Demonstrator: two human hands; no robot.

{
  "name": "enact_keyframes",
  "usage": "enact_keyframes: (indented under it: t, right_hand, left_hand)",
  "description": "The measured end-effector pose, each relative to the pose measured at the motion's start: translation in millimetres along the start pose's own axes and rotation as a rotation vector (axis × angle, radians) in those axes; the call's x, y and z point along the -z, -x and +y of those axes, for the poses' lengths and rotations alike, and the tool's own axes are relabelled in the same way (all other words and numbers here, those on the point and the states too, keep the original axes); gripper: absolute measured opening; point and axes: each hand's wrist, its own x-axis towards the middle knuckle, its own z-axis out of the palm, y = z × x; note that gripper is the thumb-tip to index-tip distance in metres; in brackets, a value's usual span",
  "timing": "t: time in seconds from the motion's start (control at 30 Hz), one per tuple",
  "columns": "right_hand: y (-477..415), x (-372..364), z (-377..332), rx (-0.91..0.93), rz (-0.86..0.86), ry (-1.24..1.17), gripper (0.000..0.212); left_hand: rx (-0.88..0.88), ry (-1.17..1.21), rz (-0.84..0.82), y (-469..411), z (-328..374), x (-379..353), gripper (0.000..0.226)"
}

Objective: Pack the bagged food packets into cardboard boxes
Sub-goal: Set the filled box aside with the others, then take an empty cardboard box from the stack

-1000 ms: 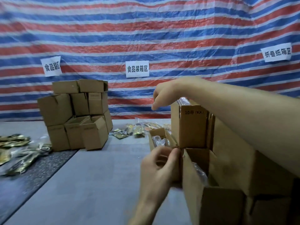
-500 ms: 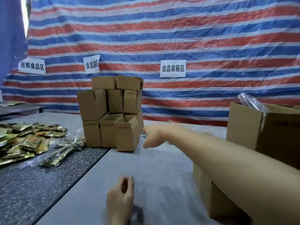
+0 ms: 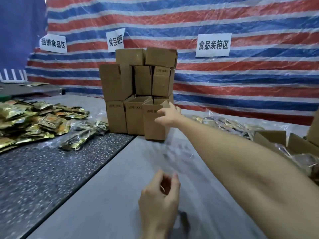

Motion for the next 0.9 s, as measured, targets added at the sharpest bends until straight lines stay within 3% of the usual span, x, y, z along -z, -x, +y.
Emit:
enact_keyframes:
  t: [0.17,0.3,0.4,0.5,0.7,0.9]
  right_hand:
    - [-17.4,-8.7,4.2,-0.094,-0.002,-0.123,0.05]
    - [0.2,-12.2,6.4,-0.1,0.131,-0.311,0.021]
    - [36.8,-10.4,10.1,-0.049,0.196,-0.434,0.03]
    - [75.6,-15.7,17.5,-0.002,0.253,-0.463,0.021]
    - [126.1,-18.5,30.5,0.062,0.323,-0.617,0.014]
    - [155.8,12.7,24.9,0.125,0.159,-0.65,0.011]
  left_hand:
    - [0.017,-0.013,-0.001,0.0,0.7,1.6,0.038]
    - [0.071,-0.028,0.007,0.4,0.4,1.3,0.03]
    - [0.14,-0.044,0.003,-1.7,1.2,0.9,0.018]
    - [0.237,-0.04,-0.013,-5.2,-0.9,-1.0,0.022]
    - [0.308,-0.148,0.018,-10.3,-2.7,1.3,0.075]
    - [0.385,-0.16,0.158,-13.8,4.8,0.9,0.121]
